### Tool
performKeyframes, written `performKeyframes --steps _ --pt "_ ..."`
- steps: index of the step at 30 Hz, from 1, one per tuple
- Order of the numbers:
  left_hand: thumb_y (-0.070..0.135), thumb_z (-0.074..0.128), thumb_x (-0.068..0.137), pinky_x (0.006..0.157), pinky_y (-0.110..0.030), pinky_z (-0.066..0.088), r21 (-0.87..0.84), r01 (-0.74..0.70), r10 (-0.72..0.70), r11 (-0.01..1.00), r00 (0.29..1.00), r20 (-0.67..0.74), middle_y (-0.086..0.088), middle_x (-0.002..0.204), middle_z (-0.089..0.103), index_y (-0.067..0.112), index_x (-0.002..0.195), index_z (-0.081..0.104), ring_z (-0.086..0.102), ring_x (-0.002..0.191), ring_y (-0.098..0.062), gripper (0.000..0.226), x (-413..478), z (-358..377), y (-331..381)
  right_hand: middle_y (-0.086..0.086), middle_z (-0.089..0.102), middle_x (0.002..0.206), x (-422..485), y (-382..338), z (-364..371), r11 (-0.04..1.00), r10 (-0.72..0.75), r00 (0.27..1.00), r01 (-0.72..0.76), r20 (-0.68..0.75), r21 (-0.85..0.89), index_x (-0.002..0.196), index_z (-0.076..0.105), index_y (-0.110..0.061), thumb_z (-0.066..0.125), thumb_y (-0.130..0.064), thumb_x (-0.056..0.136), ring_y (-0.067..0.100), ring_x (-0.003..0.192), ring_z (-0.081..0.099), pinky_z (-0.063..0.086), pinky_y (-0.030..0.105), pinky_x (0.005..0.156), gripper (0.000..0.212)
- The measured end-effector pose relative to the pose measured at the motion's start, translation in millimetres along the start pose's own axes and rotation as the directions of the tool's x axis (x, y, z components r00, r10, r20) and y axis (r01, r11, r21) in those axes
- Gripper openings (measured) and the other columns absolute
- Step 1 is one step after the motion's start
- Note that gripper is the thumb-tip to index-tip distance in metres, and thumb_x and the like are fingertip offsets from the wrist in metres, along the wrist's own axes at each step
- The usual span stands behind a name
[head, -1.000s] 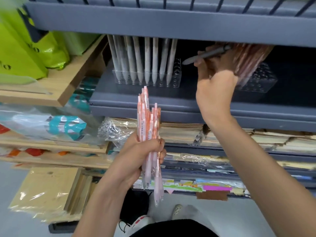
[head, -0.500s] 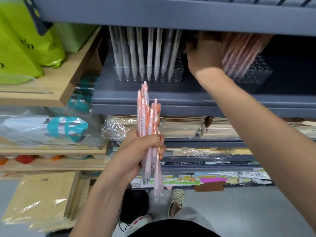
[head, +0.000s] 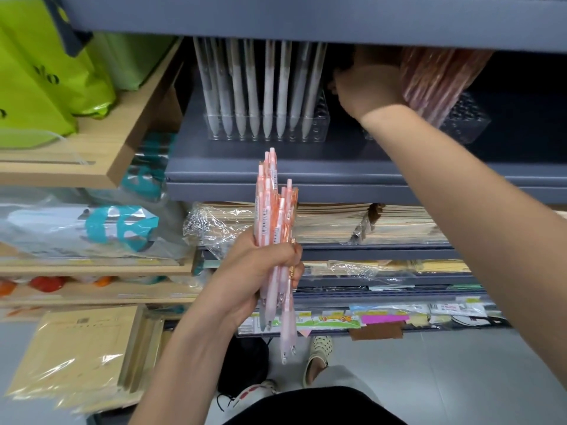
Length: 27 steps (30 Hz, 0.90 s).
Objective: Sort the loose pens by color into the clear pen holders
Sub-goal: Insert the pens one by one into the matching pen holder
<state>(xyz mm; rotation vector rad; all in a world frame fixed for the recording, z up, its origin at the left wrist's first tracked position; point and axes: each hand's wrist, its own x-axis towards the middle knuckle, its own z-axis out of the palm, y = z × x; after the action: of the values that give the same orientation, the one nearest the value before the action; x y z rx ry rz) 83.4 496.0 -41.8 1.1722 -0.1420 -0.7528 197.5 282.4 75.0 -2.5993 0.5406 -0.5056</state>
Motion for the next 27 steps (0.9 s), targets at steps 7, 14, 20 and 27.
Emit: performKeyframes --steps 7,14,20,27 --pt "-0.004 0.062 0.066 0.05 -0.028 0.047 0.019 0.003 -0.003 1.0 1.0 0.006 -0.009 0.067 0.052 0.005 0.095 0.052 0.052 0.054 -0.021 0.032 1 4 -1 -0.003 0.073 0.07 -87 12 -12 0.81 -0.13 0.963 -0.033 0.235 0.585 0.079 0.072 -0.019 0.067 -0.028 0.087 0.007 0.052 0.056 0.046 0.023 0.051 0.013" --pt "-0.004 0.061 0.067 0.051 -0.028 0.047 0.069 0.015 -0.019 0.998 0.998 0.064 -0.006 0.063 0.054 0.009 0.092 0.051 0.052 0.054 -0.021 0.03 6 21 -6 -0.004 0.068 0.069 -117 27 -5 0.772 -0.172 0.903 -0.125 0.394 0.624 0.088 0.072 -0.012 0.082 -0.036 0.076 -0.001 0.059 0.058 0.044 0.012 0.054 0.028" --pt "-0.004 0.062 0.066 0.05 -0.027 0.047 0.077 0.038 -0.045 0.996 0.996 0.083 -0.006 0.062 0.054 0.01 0.09 0.053 0.052 0.053 -0.021 0.03 14 42 -11 -0.007 0.067 0.069 -115 47 -11 0.786 -0.101 0.922 -0.157 0.375 0.598 0.083 0.074 -0.013 0.079 -0.034 0.081 -0.004 0.058 0.055 0.043 0.012 0.053 0.022" --pt "-0.004 0.062 0.063 0.049 -0.026 0.046 0.103 0.044 -0.052 0.994 0.996 0.073 -0.008 0.062 0.051 0.008 0.091 0.051 0.051 0.051 -0.022 0.033 32 79 -16 -0.007 0.066 0.06 -100 78 -32 0.803 -0.021 0.921 -0.216 0.388 0.556 0.072 0.075 -0.016 0.077 -0.04 0.08 0.001 0.054 0.055 0.042 0.019 0.047 0.026"
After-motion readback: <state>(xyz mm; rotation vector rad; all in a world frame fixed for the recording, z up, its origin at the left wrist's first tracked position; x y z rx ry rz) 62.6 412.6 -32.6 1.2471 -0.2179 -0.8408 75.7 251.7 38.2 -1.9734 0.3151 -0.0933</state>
